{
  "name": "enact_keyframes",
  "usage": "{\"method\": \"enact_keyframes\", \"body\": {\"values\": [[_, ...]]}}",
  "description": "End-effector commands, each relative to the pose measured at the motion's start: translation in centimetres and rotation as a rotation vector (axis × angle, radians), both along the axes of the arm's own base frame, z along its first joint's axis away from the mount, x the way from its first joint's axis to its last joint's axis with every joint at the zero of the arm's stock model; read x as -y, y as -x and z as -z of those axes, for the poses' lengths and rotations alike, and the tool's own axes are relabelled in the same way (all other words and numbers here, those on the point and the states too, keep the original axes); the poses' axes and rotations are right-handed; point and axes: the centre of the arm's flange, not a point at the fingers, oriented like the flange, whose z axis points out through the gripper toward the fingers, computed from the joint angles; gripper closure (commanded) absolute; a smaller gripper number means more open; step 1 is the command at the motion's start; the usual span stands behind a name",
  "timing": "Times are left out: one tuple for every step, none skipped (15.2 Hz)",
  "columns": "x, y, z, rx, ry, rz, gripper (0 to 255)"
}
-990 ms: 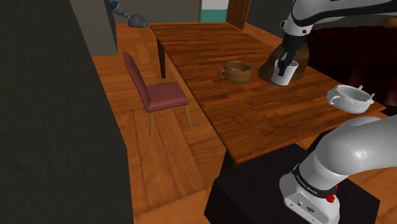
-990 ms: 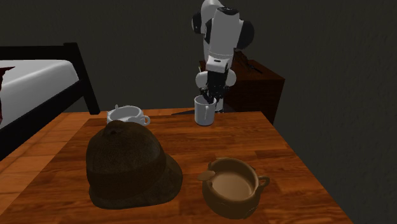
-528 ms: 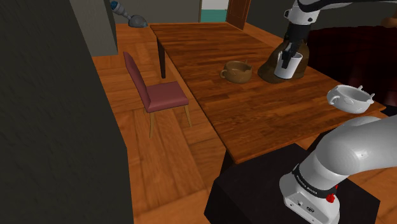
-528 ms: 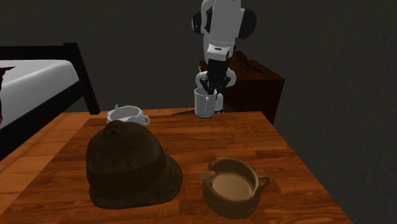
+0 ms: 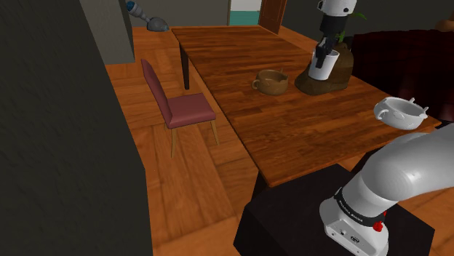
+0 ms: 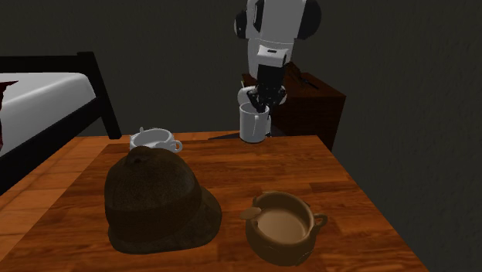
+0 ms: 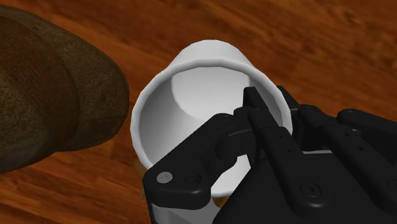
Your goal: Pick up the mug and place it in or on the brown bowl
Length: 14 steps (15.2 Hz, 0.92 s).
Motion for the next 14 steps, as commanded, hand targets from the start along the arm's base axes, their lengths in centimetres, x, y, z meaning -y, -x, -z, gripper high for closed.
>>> {"method": "enact_keyframes", "body": {"values": [[0.2, -2.5, -0.4, 0.000, 0.000, 0.000, 255], [0.3, -3.8, -0.5, 0.000, 0.000, 0.000, 255], [0.4, -5.1, -0.6, 0.000, 0.000, 0.000, 255], [0.5, -6.4, -0.7, 0.000, 0.000, 0.000, 255], [0.6, -7.7, -0.8, 0.000, 0.000, 0.000, 255], [0.7, -9.1, -0.9, 0.000, 0.000, 0.000, 255], [0.8, -10.4, -1.0, 0.000, 0.000, 0.000, 255], [0.9, -11.7, -1.1, 0.000, 0.000, 0.000, 255], [1.0, -13.0, -1.2, 0.000, 0.000, 0.000, 255], [1.1, -14.3, -1.3, 0.000, 0.000, 0.000, 255], [1.2, -15.6, -1.4, 0.000, 0.000, 0.000, 255], [1.3, -16.9, -1.5, 0.000, 0.000, 0.000, 255], [1.4, -18.2, -1.6, 0.000, 0.000, 0.000, 255], [1.5, -19.5, -1.8, 0.000, 0.000, 0.000, 255]]}}
